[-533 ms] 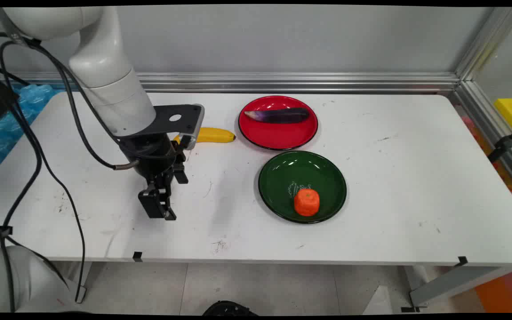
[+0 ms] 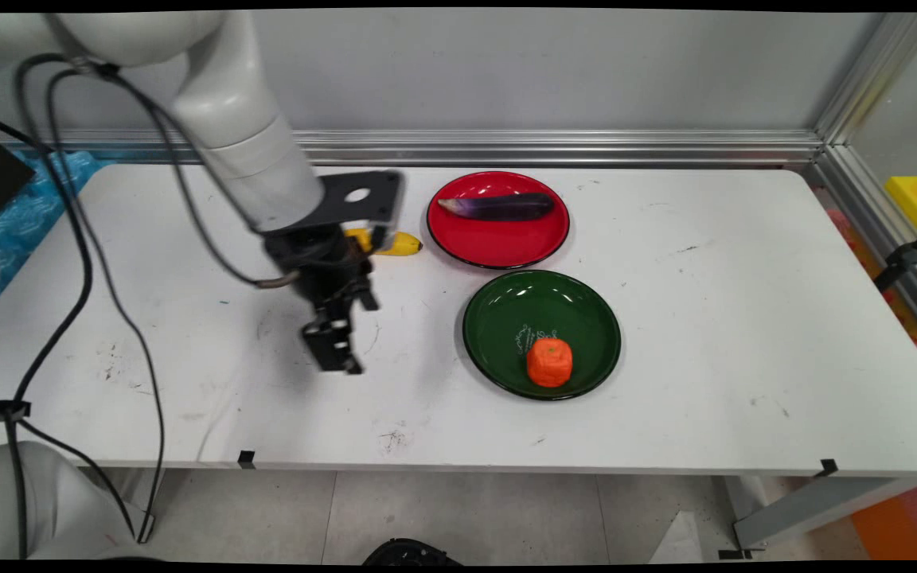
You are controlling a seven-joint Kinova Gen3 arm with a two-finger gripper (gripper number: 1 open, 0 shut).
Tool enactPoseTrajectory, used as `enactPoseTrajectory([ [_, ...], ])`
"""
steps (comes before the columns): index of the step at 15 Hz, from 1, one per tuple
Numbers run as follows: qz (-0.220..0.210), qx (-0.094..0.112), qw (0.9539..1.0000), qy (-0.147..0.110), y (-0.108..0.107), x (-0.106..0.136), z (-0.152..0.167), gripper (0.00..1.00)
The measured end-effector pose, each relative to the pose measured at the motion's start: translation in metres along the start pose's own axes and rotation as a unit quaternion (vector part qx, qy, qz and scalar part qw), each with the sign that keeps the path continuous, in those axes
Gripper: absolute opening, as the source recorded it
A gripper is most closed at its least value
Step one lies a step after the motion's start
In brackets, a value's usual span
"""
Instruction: Pick up the mandarin from the green plate
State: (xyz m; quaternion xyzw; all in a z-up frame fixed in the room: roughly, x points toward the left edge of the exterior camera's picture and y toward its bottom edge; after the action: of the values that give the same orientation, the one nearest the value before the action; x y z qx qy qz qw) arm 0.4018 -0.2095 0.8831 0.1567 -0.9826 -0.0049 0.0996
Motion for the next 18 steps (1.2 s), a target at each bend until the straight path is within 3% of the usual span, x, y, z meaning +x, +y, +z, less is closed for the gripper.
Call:
enactPoseTrajectory([
  [4,0.016,0.022,0.9988,0.041,-0.016,0.053,0.011,1.0],
  [9,0.032,0.037,0.9953,0.084,-0.027,0.099,0.034,1.0],
  [18,0.037,0.049,0.9905,0.123,-0.032,0.137,0.092,1.0],
])
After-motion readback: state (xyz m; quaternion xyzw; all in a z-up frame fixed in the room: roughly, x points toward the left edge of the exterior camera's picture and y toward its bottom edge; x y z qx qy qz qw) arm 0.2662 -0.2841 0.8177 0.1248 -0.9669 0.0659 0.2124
